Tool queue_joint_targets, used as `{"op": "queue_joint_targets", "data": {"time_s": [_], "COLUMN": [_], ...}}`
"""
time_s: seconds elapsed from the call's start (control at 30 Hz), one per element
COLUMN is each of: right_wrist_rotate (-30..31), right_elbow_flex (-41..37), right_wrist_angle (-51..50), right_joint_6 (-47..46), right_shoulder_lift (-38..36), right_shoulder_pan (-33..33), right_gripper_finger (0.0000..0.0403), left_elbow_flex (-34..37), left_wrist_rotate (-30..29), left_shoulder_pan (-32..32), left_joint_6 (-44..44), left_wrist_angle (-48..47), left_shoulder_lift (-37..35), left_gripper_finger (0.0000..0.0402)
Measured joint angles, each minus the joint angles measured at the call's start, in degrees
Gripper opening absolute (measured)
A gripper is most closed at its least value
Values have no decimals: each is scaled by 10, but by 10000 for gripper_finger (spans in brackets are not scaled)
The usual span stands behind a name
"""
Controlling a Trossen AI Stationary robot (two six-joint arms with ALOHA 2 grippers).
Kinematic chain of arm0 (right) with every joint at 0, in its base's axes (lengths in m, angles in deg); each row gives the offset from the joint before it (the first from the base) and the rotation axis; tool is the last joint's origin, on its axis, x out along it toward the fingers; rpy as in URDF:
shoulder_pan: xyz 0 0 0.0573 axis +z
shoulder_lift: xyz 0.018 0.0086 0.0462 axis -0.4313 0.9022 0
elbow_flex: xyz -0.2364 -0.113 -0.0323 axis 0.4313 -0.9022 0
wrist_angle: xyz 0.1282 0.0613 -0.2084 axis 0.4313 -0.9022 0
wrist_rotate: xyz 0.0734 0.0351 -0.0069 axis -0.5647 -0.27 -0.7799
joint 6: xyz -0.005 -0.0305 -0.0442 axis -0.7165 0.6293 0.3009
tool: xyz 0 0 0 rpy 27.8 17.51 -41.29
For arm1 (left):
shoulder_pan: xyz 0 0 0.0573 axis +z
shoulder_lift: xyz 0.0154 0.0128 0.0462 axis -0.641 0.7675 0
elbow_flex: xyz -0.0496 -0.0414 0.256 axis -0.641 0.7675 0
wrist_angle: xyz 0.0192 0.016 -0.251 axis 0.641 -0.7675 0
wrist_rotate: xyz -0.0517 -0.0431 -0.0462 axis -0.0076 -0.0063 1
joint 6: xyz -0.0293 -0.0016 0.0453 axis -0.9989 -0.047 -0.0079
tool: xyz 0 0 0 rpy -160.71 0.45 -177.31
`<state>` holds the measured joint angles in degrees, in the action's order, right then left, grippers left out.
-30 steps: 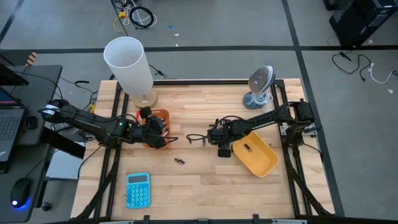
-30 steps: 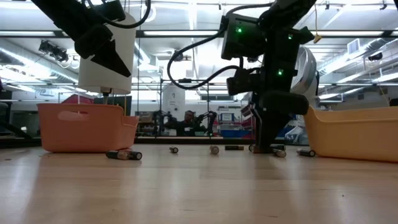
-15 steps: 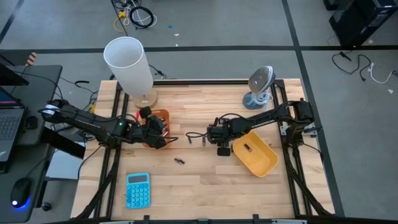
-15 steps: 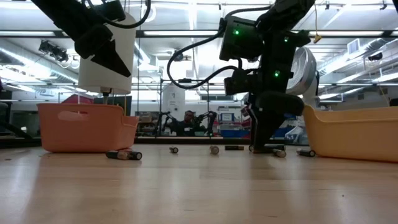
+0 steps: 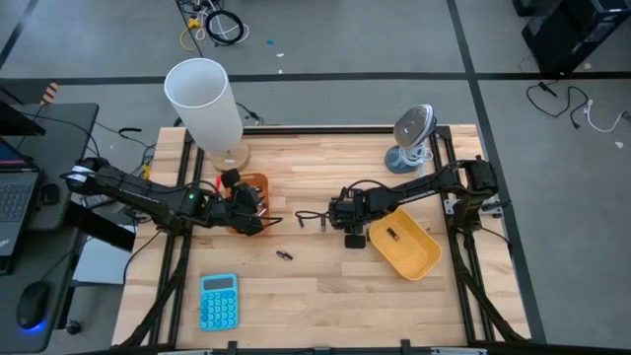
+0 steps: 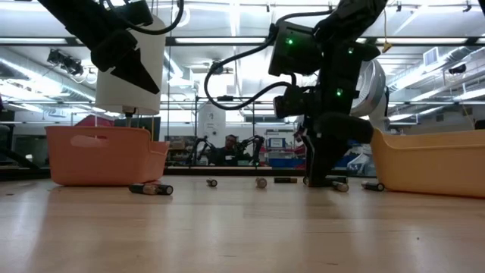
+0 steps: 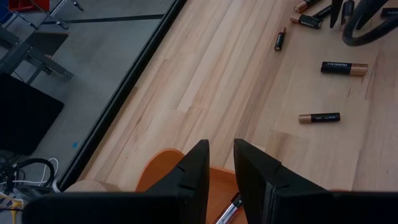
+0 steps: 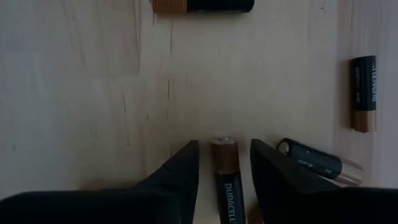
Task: Sort batteries
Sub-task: Put the gold battery into the yellow bin
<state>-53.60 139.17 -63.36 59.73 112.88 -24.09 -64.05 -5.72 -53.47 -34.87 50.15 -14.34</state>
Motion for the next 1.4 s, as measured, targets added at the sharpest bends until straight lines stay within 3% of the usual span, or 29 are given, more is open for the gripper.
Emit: {"op": "queue_joint_targets", "data": {"time_s": [0.27,0.57,0.9,1.2,1.4], "right_wrist_rotate": [0,-3,1,18,17], "right_elbow_flex": [-16,-17,-2,76,146], "right_wrist_angle": [16,21,11,-10,-91], "right_joint_6": [7,23,24,41,8], "right_shoulder_lift": [-2,-2,0,1,1], "right_shoulder_pan": [-2,-2,-2,-2,1], "right_gripper_finger": [95,24,23,23,23], "left_elbow_flex": [0,0,0,0,0], "left_wrist_rotate": [0,0,0,0,0], "left_shoulder_pan": [0,0,0,0,0], "left_joint_6": [0,0,0,0,0], "left_wrist_angle": [0,0,0,0,0], "left_shoulder_lift": [0,0,0,0,0], "left_gripper_finger": [76,76,76,76,76]}}
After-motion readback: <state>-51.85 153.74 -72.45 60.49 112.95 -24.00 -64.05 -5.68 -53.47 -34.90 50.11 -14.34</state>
